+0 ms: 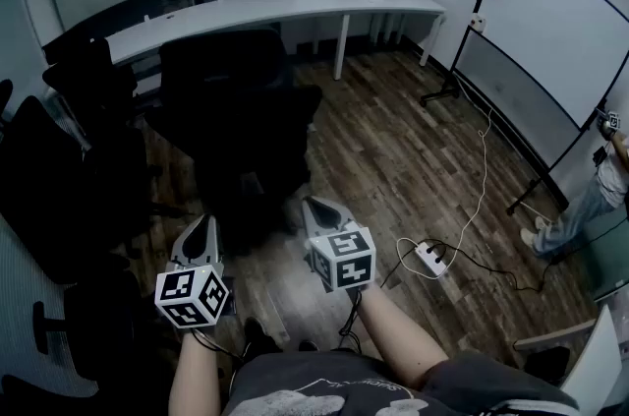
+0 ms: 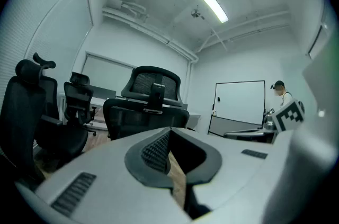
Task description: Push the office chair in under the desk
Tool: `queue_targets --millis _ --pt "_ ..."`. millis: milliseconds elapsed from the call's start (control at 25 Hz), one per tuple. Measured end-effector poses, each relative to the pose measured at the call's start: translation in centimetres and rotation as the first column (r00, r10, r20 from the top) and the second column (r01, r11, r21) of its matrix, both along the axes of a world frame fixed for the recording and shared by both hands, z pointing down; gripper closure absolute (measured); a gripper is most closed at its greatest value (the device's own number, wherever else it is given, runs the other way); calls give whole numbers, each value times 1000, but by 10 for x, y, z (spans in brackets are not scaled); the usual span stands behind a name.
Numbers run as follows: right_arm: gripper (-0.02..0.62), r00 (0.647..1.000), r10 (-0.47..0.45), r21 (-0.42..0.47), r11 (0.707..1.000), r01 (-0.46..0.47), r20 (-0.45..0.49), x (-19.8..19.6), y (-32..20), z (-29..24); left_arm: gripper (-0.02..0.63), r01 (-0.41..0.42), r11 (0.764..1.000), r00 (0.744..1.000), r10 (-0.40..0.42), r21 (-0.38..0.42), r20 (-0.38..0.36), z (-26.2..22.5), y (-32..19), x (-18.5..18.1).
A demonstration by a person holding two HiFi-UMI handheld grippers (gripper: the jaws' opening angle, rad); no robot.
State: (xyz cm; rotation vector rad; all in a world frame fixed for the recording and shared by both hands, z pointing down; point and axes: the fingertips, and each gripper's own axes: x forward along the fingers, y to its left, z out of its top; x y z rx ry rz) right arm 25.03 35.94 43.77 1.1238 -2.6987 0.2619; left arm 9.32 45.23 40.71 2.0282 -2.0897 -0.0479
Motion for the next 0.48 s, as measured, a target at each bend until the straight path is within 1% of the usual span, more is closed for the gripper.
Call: queue_targets --millis 240,480 --pt "574 1000 -16 -6 1000 16 -4 3 10 3 592 -4 1000 1000 4 -2 23 -3 10 6" --pt "574 1000 -10 9 1000 10 2 -1 10 -2 592 3 1000 999 -3 -3 36 -6 14 0"
